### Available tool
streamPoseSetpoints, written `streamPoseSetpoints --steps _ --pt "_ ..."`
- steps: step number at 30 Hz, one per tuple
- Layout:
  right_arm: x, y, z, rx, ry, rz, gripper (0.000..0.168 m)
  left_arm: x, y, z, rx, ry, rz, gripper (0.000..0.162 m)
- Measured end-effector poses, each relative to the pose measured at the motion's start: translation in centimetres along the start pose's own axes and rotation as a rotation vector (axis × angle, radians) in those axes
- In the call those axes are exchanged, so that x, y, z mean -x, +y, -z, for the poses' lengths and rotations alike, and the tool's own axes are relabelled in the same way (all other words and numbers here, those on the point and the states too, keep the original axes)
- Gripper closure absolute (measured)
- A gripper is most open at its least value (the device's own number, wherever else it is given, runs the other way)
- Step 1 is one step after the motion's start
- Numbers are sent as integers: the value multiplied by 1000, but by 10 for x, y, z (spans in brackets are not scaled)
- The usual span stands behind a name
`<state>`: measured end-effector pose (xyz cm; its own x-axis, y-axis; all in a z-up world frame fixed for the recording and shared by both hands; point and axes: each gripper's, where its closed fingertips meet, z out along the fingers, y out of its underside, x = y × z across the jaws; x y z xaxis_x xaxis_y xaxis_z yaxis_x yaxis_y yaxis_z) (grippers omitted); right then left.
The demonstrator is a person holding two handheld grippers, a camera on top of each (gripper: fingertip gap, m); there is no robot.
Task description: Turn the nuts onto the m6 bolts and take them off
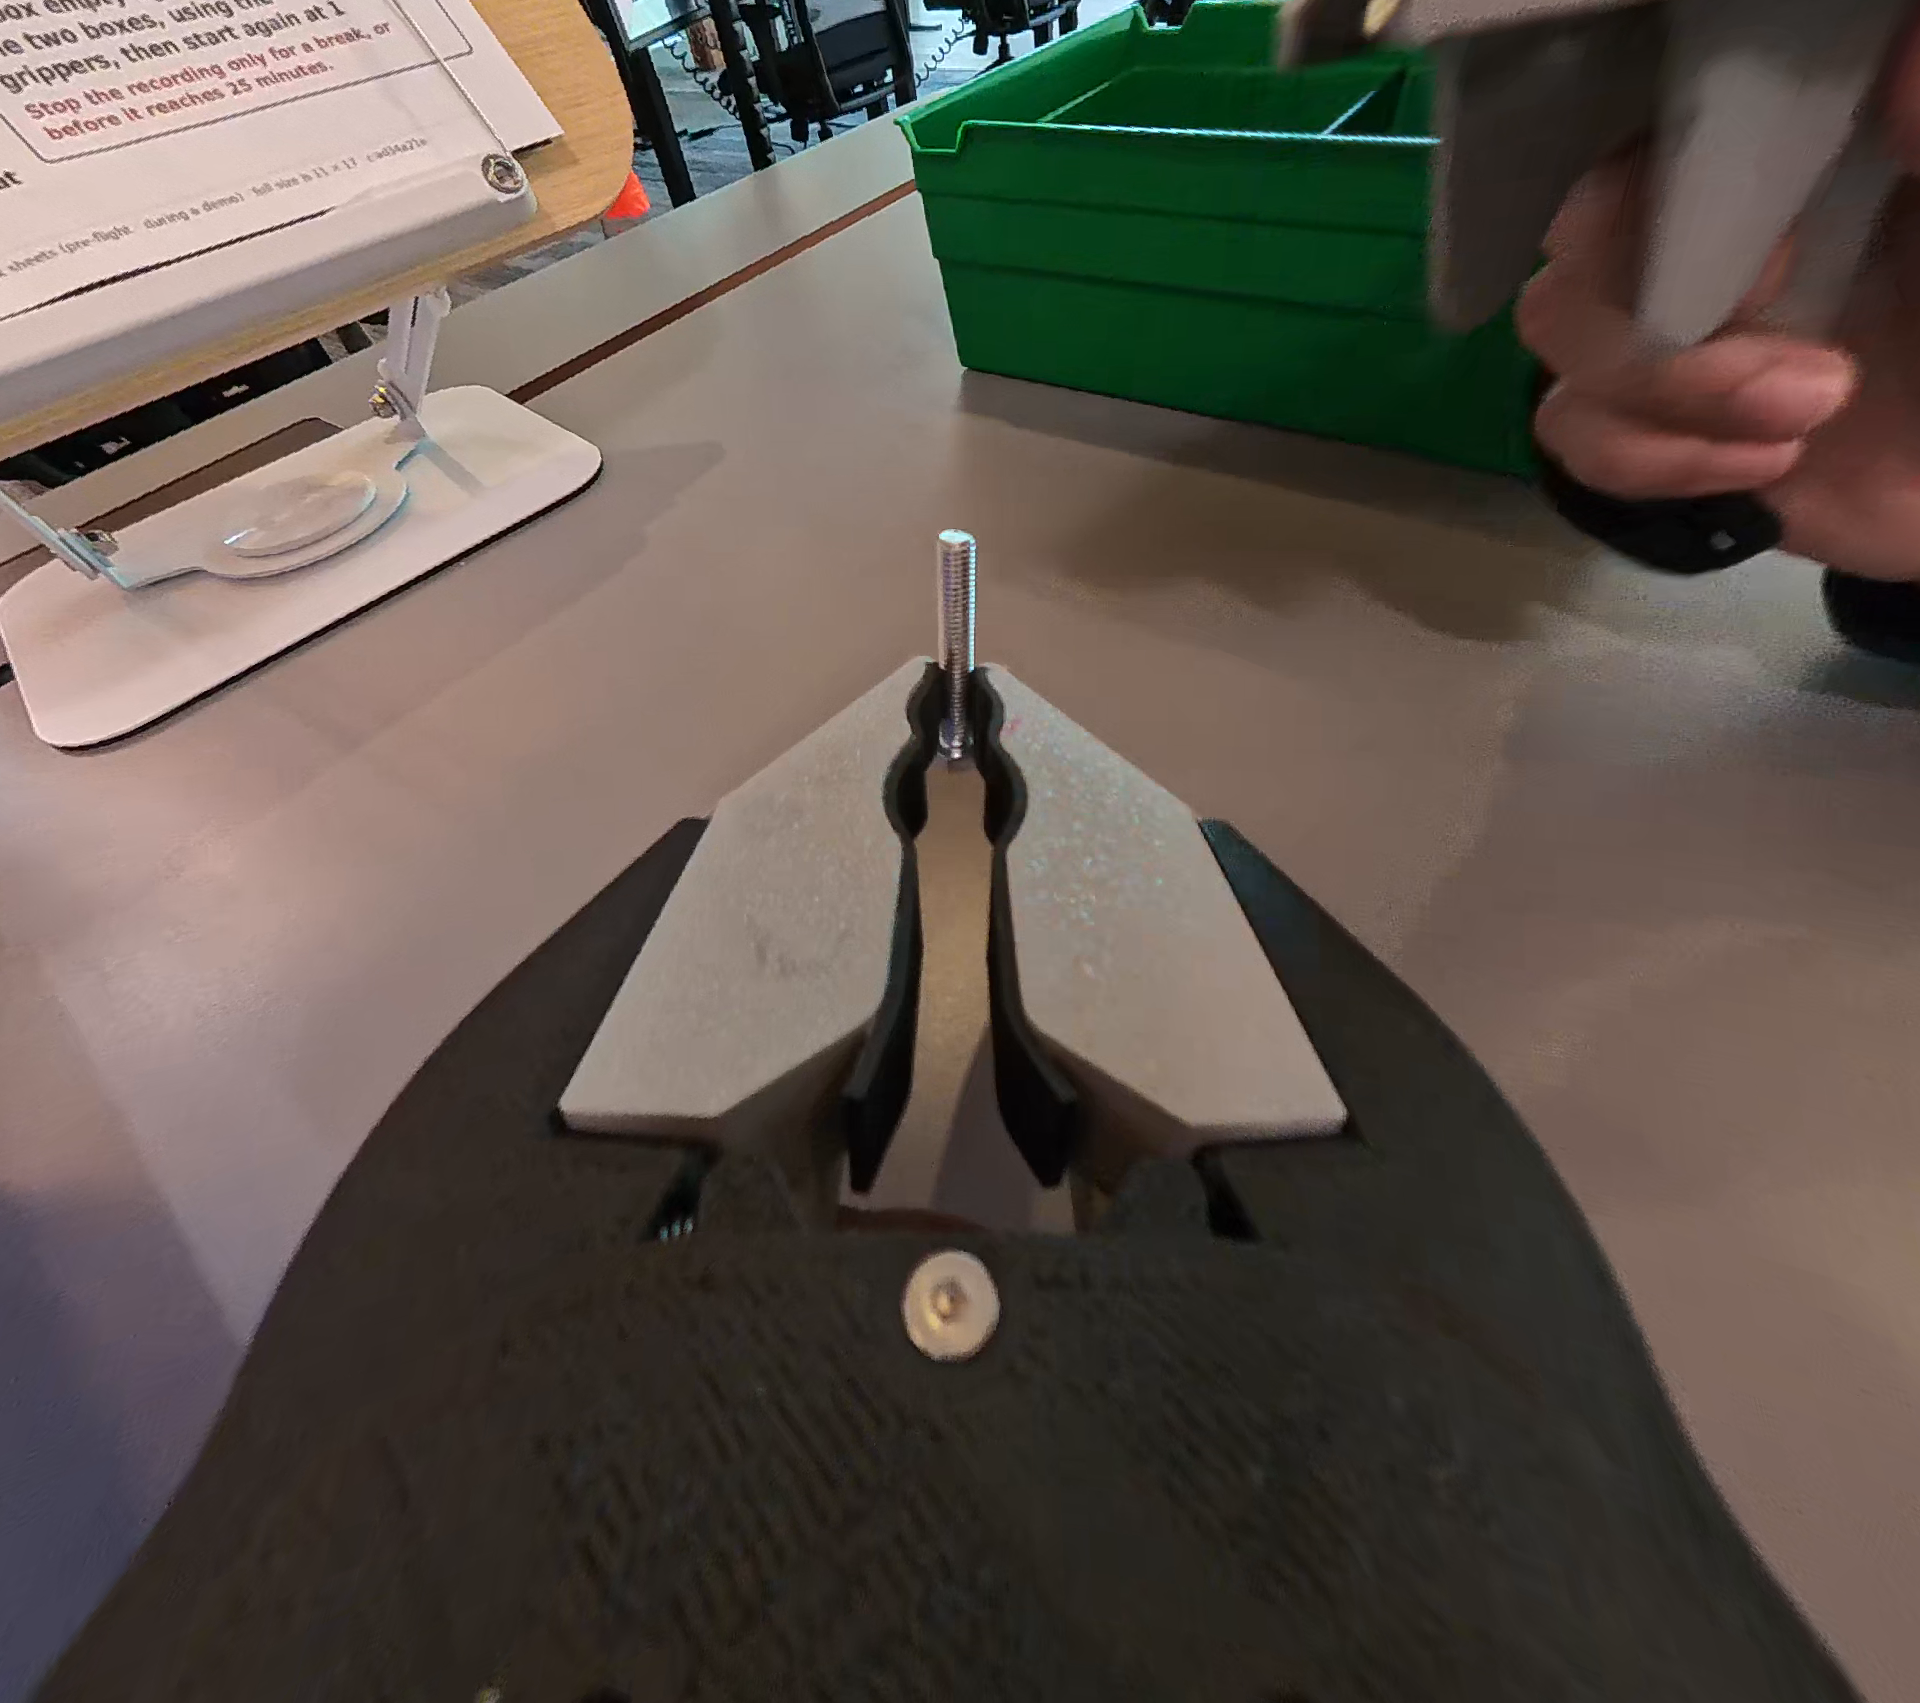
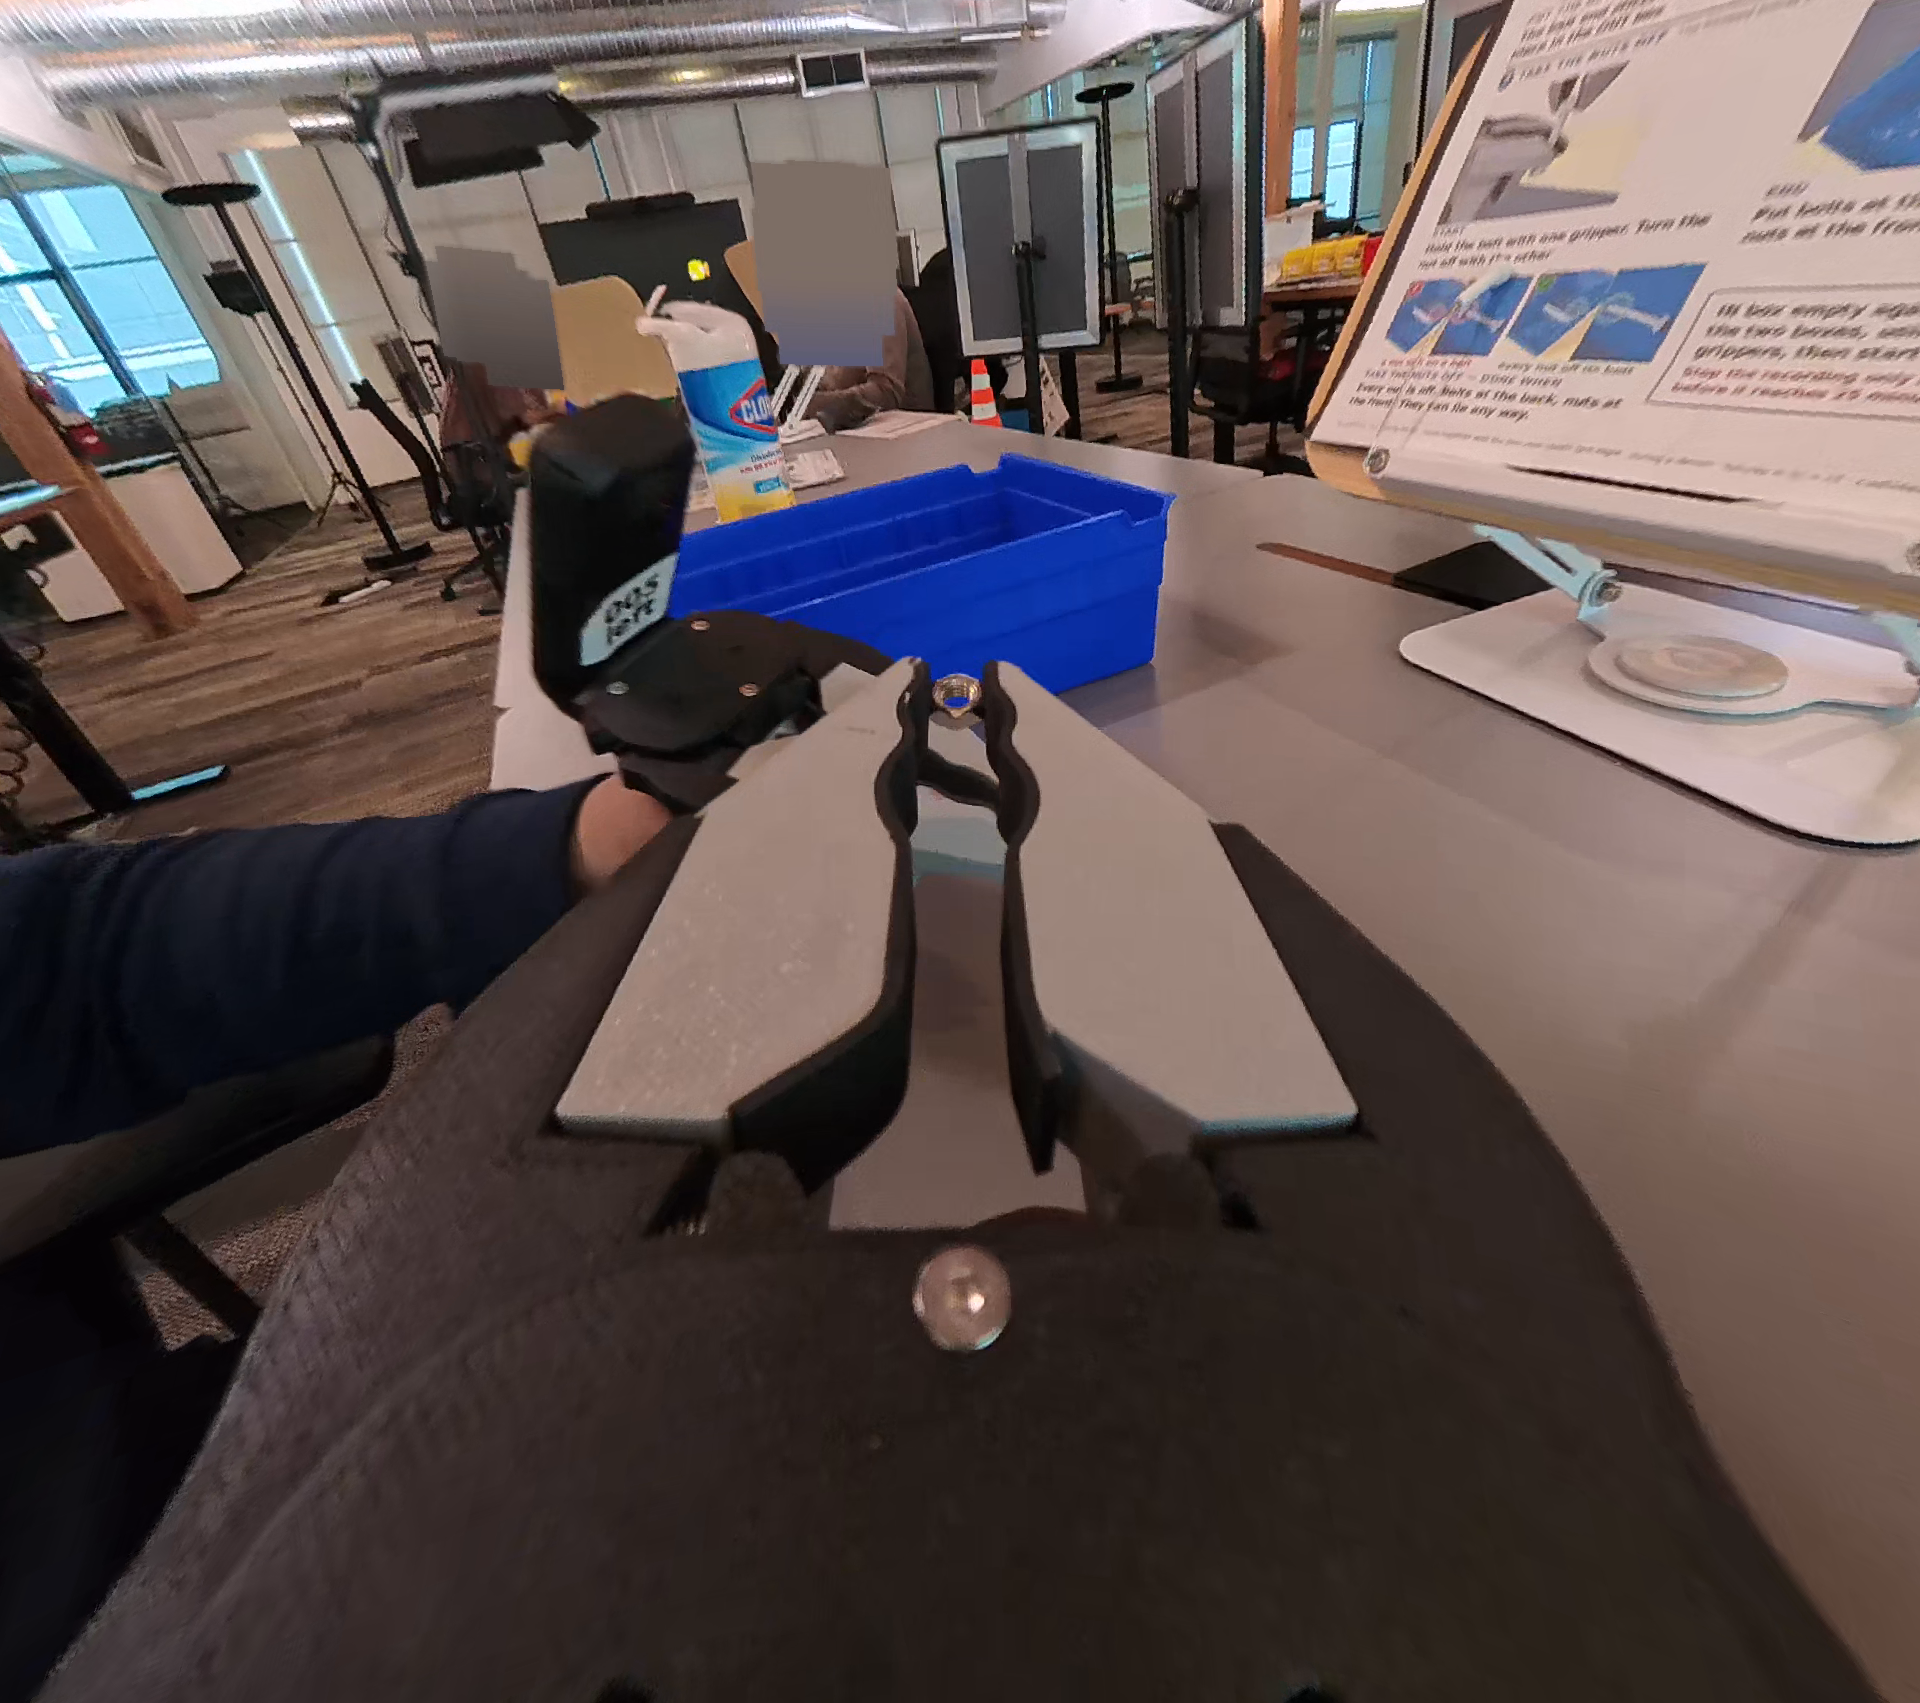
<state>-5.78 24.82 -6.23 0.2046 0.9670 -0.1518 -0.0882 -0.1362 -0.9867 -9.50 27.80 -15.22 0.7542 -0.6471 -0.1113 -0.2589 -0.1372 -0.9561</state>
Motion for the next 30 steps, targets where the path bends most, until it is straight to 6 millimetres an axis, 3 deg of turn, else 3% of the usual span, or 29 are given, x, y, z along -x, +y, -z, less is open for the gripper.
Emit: streamPoseSetpoints --steps 4,8,11,16,19,23,30 --pt "-2 -33 51 -62 38 -10 162 -3 -1 0 0 2 -10 160" --pt "-45 -53 121 -50 237 42 161 -3 -3 1 -6 2 -11 160" --pt "-87 -43 174 33 381 16 161 -3 -4 2 -11 -1 -7 160" --pt "-144 14 238 281 593 -87 161 -4 -2 0 -4 1 -11 159" --pt "-155 45 252 391 626 -175 161 -4 0 -1 6 1 -11 159" --pt "-153 70 255 507 614 -244 161 -4 3 -3 16 0 -11 159" --pt "-145 71 253 569 569 -302 151 -3 3 -3 17 -4 -12 160"
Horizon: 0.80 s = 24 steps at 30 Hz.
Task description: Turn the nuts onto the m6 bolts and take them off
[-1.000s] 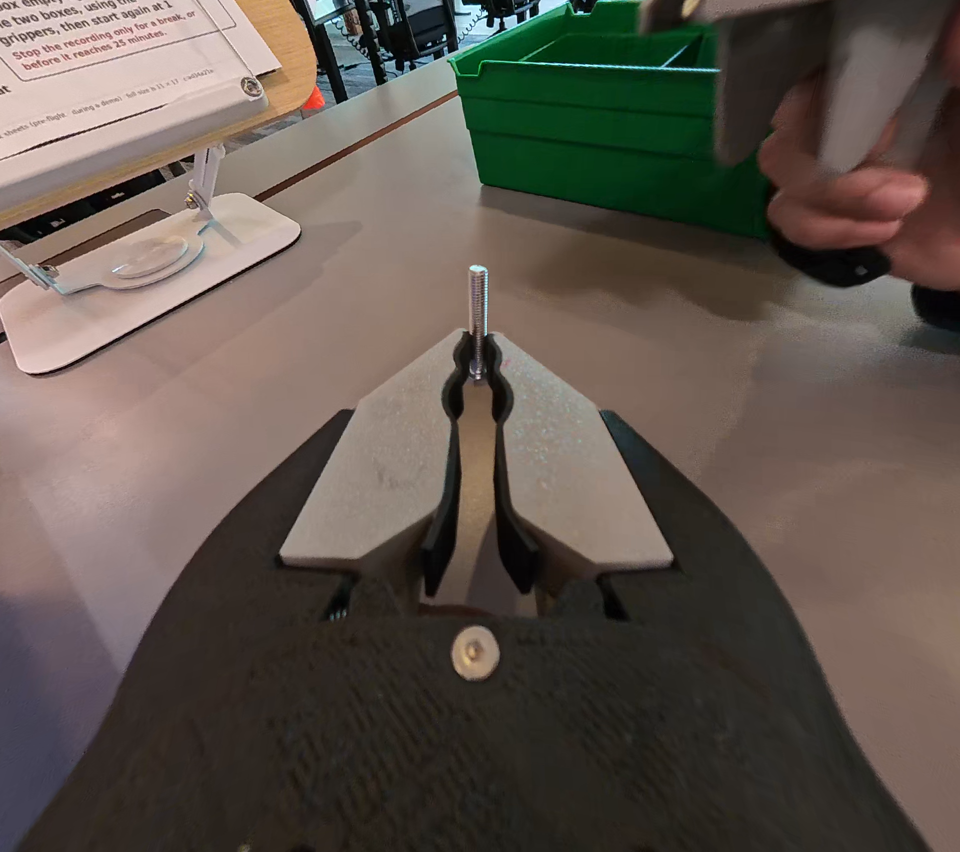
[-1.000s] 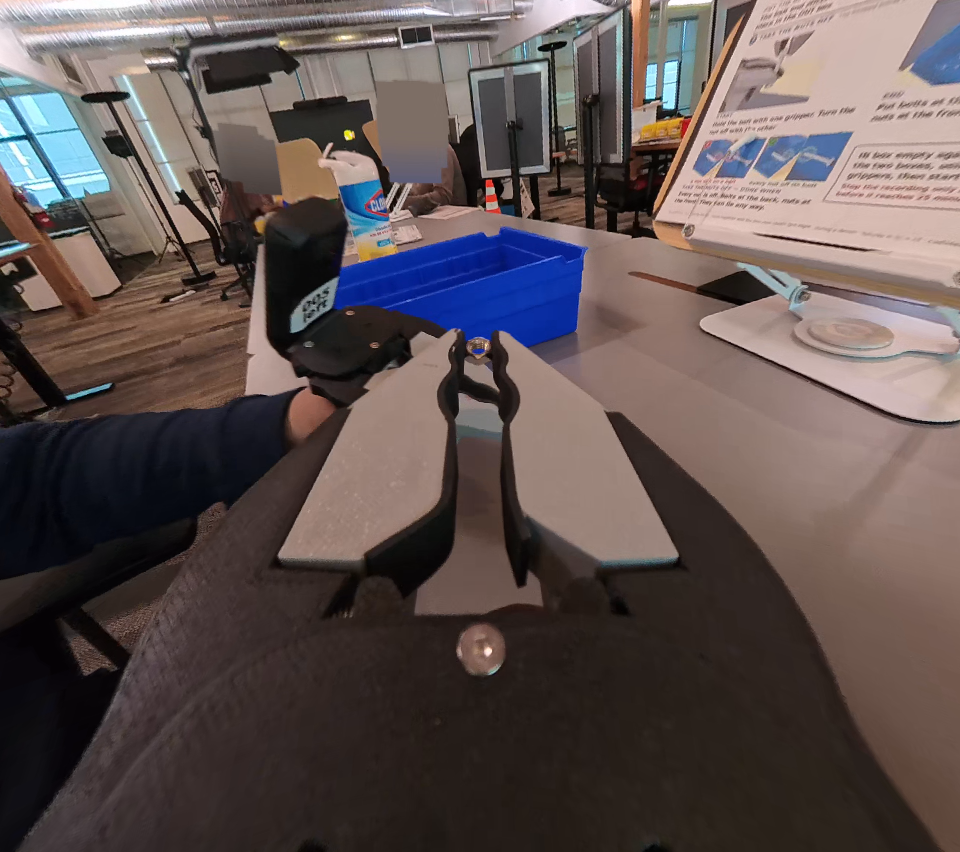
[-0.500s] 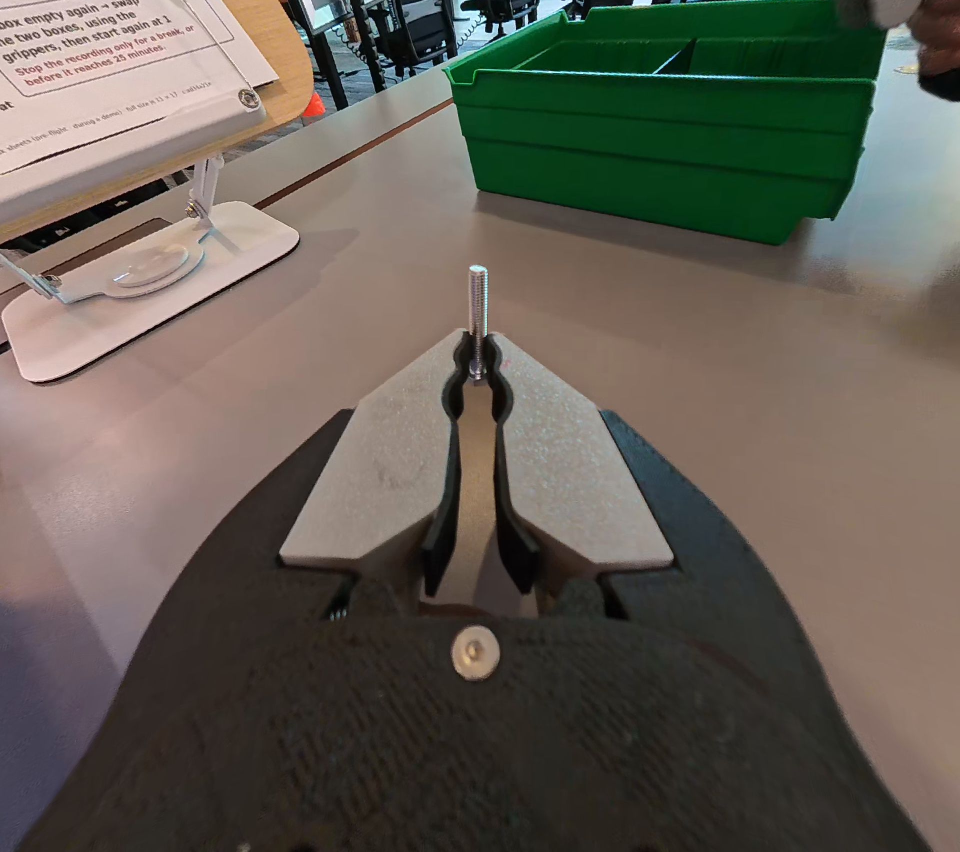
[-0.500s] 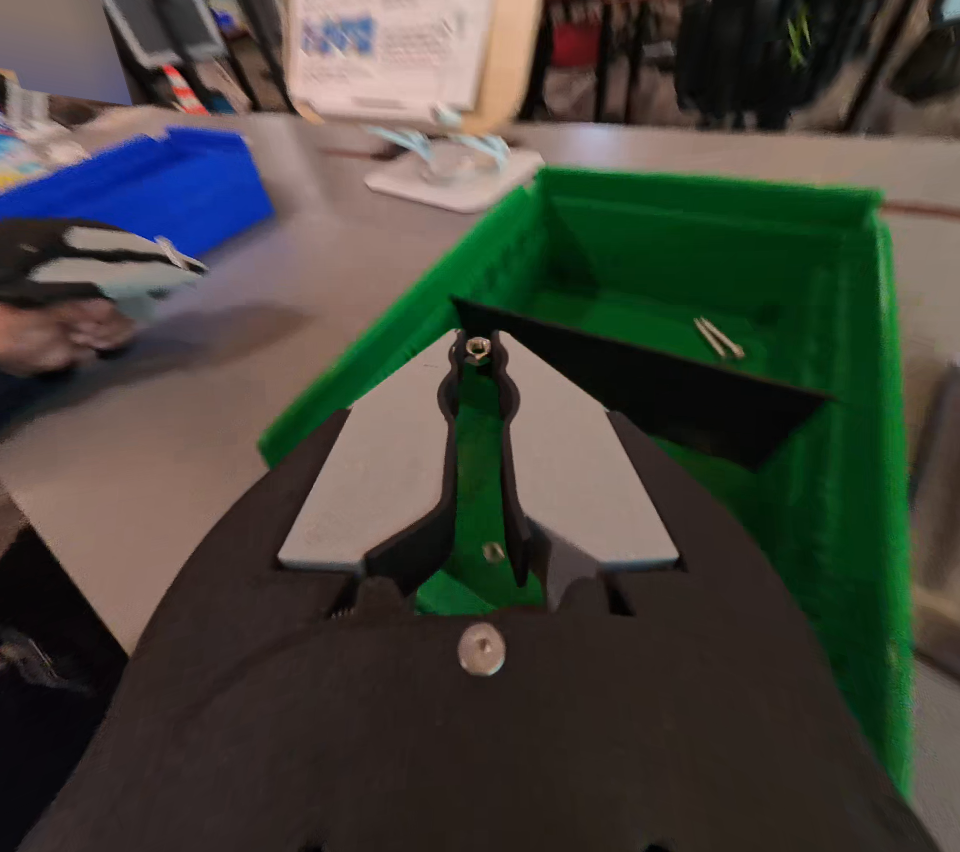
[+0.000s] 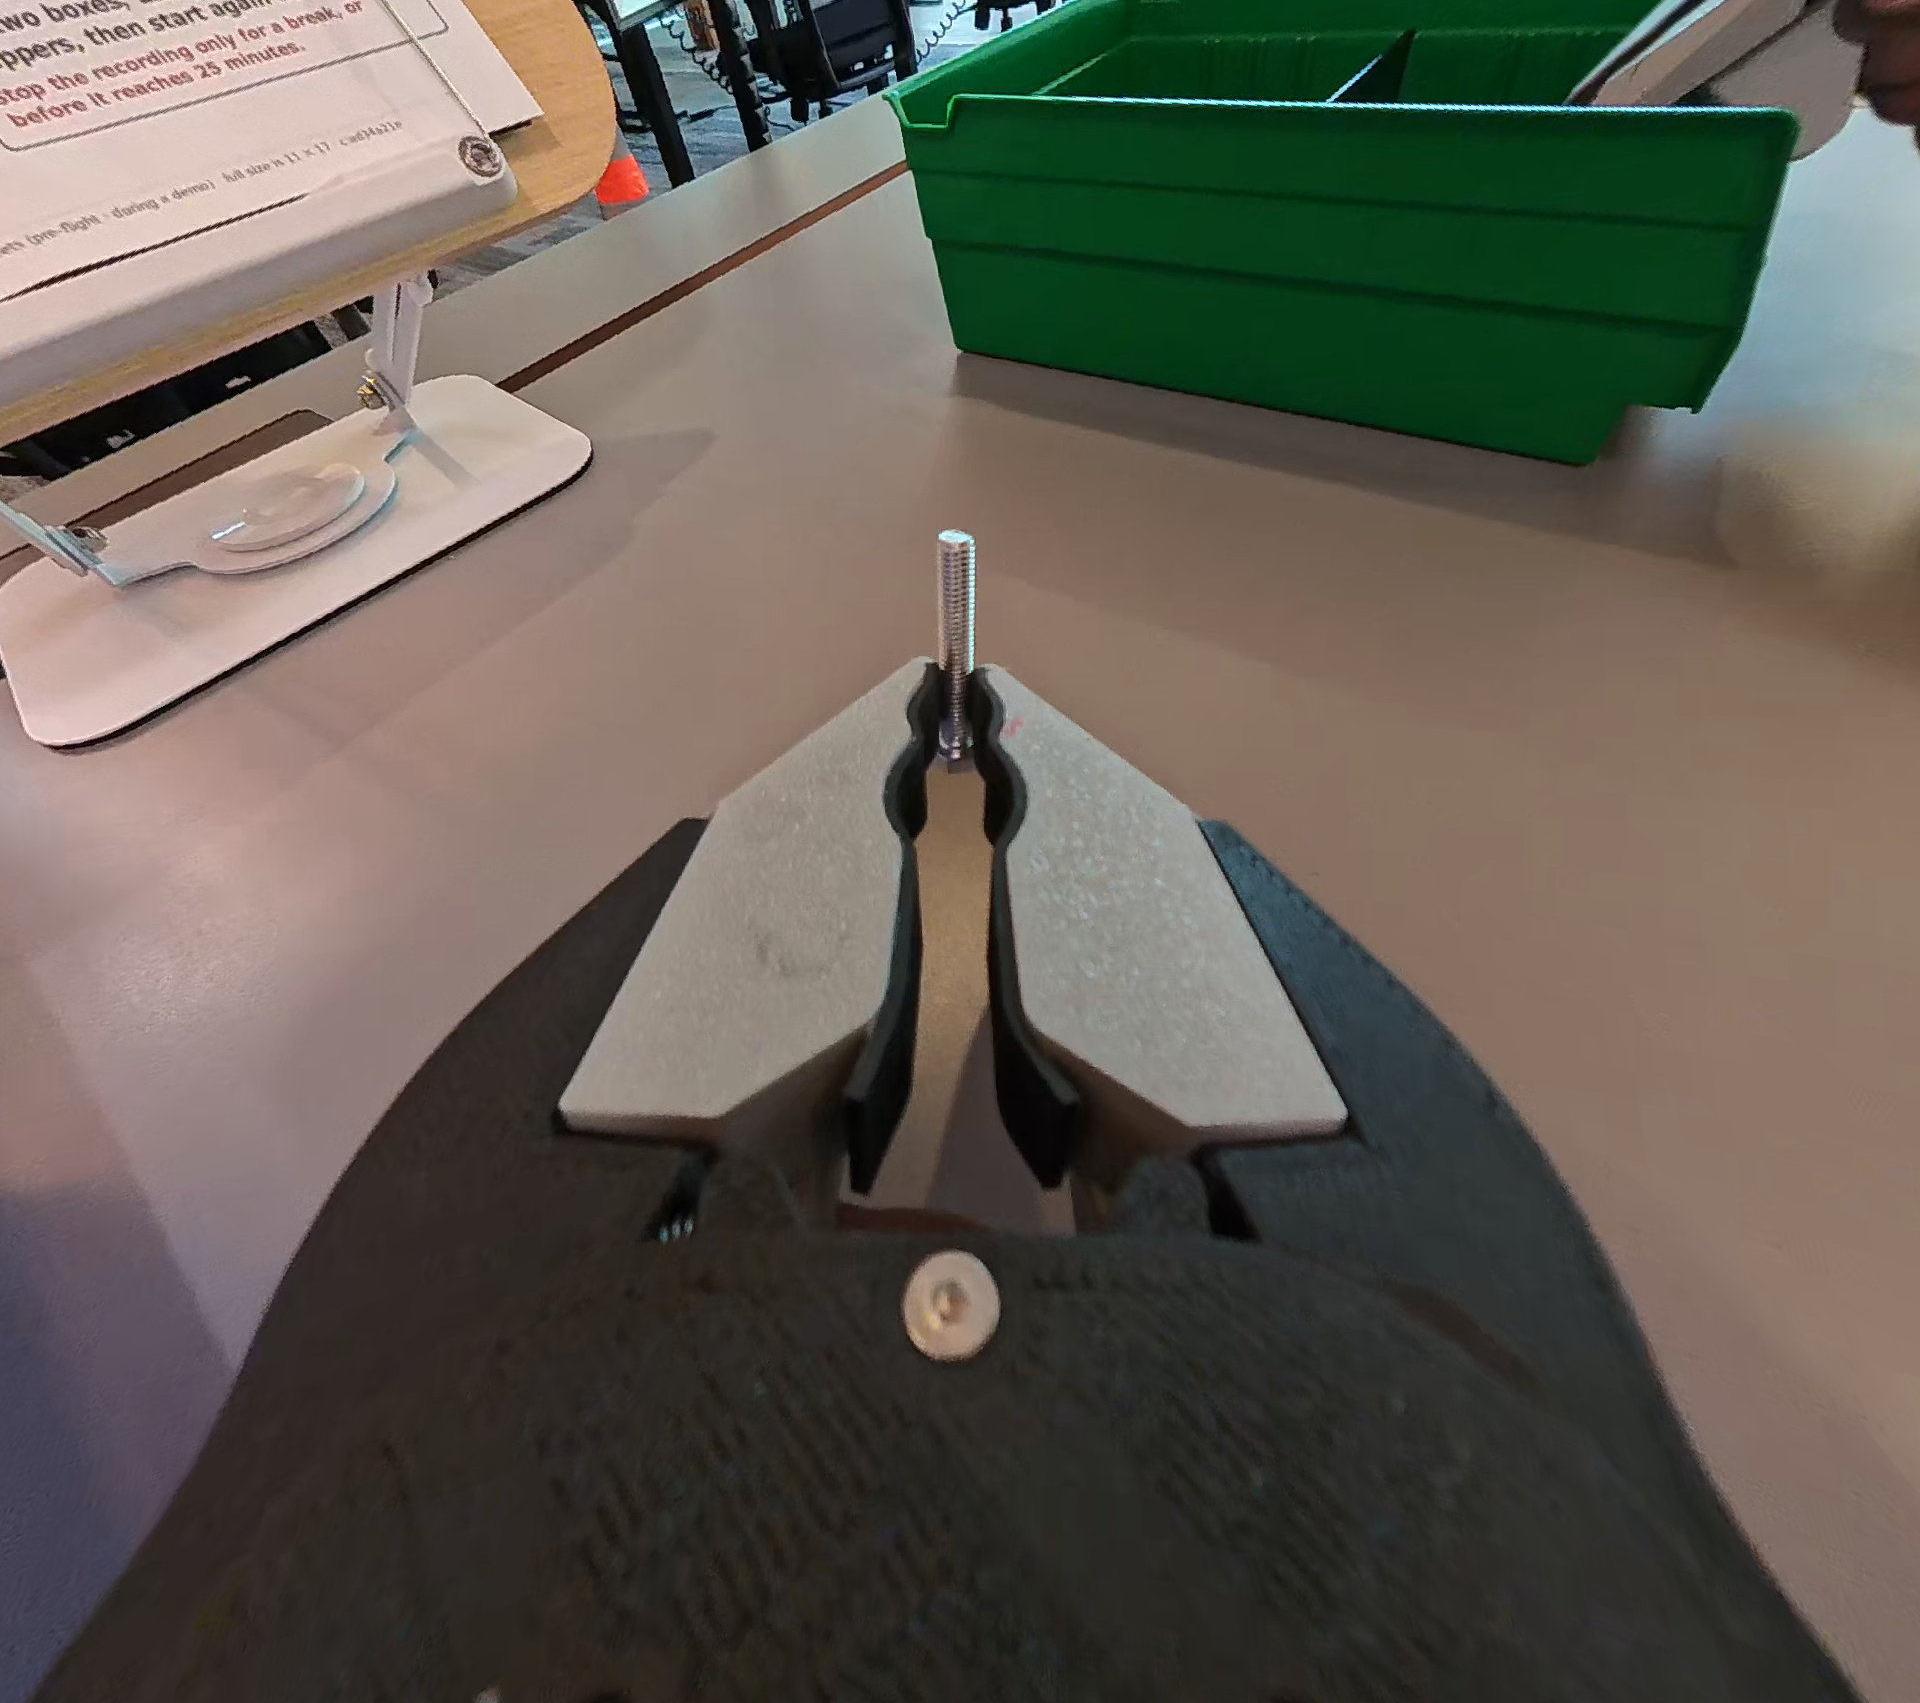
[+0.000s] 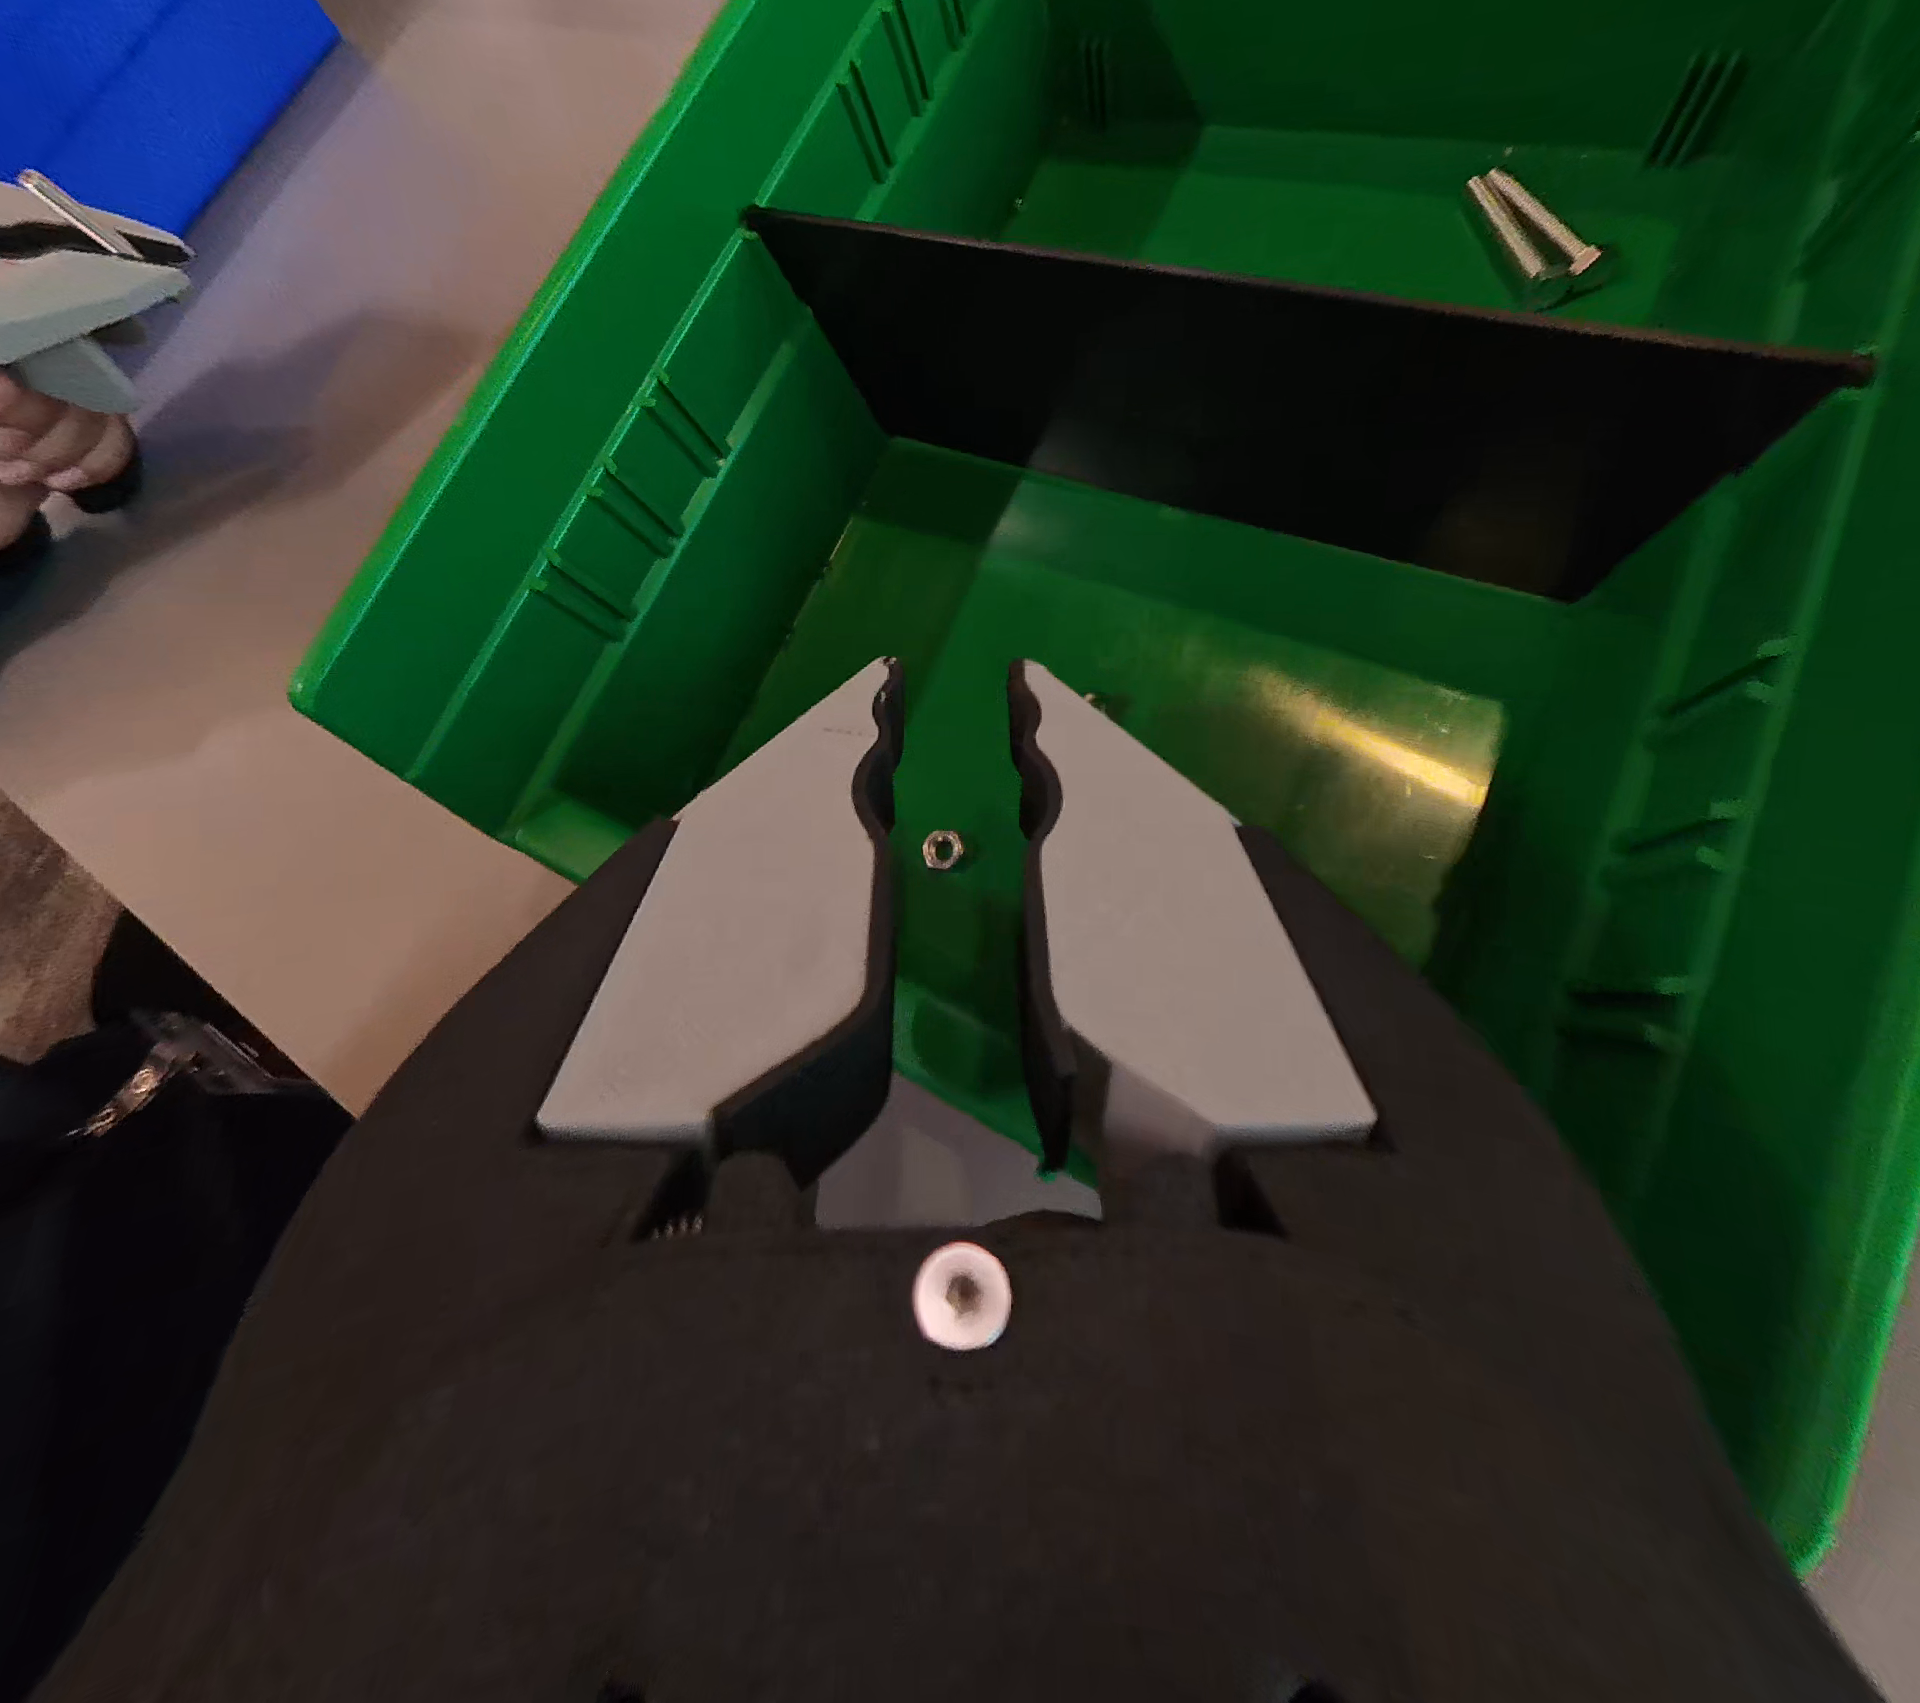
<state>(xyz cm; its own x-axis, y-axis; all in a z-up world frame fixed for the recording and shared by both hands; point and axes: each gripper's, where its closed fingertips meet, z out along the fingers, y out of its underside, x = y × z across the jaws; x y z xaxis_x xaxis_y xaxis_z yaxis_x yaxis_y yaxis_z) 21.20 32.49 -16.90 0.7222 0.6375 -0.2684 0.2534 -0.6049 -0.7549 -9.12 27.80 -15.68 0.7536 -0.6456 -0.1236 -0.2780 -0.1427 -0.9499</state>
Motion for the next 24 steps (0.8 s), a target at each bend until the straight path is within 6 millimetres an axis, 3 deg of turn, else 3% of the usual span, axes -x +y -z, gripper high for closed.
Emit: streamPoseSetpoints --steps 2,4,8,11,14,16,21,24 --pt "5 -7 3 -31 5 15 150 0 0 0 -1 1 -3 160" --pt "28 -19 8 -92 -52 41 150 -2 -1 0 -5 5 -8 160" --pt "95 -43 16 -197 -149 161 150 -10 -8 2 -46 43 -24 160" --pt "154 -56 9 -238 -243 253 150 -19 -14 4 -79 73 -55 160" --pt "217 -60 -12 -241 -368 320 145 -32 -22 8 -124 131 -89 160" --pt "243 -62 -35 -240 -376 372 144 -40 -25 10 -143 154 -119 160" --pt "286 -62 -83 -213 -459 346 141 -50 -30 15 -181 183 -159 160" --pt "280 -64 -107 -204 -383 367 151 -52 -35 17 -205 181 -162 159"
